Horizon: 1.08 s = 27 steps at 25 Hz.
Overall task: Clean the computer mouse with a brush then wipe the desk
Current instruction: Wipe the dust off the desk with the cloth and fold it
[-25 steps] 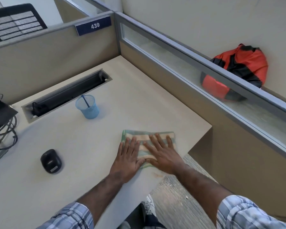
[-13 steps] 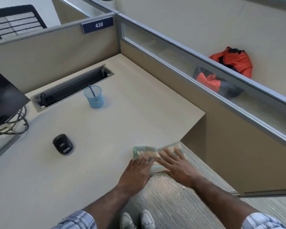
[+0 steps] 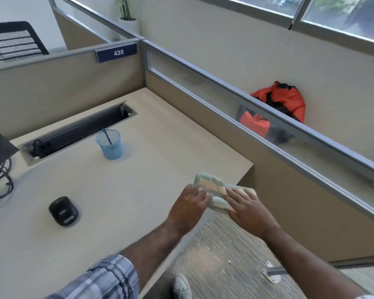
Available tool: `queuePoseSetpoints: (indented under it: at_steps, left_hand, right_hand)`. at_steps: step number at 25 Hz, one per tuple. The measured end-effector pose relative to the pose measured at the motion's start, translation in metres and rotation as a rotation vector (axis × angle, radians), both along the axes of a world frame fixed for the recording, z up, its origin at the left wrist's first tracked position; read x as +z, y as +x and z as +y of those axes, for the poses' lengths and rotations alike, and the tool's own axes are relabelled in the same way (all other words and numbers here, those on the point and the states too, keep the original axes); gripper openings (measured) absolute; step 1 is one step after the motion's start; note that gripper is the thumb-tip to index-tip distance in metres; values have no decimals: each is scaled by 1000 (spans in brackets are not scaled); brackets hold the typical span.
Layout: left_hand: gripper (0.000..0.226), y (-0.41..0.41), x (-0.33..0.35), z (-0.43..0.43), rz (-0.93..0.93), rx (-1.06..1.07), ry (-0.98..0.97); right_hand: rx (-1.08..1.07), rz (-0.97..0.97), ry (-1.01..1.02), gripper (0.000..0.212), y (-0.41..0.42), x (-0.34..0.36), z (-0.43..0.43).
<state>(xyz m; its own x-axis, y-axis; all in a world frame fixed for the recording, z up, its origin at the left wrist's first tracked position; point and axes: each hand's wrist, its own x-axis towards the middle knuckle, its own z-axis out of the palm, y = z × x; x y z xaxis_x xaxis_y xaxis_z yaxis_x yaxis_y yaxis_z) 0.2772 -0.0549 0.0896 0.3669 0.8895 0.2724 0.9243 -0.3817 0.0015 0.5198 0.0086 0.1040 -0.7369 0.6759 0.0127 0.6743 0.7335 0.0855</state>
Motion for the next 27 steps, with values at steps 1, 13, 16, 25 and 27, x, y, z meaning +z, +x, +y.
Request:
queuePoseSetpoints:
  at_steps: [1, 13, 16, 25, 27]
  left_hand:
    - [33, -10, 7, 19, 14, 33, 10]
    - [61, -55, -25, 146, 60, 218, -329]
    - [64, -43, -26, 169, -113, 301, -274]
    - [63, -35, -68, 206, -18, 296, -433]
    - [65, -38, -71, 217, -20, 272, -410]
  right_hand:
    - [-48, 14, 24, 54, -13, 2, 13]
    - [-368, 111, -266, 66, -96, -64, 104]
    - [-377, 134, -244, 67, -85, -75, 114]
    - [-490, 117, -188, 68, -103, -85, 150]
    - [-489, 131, -180, 68, -104, -86, 159]
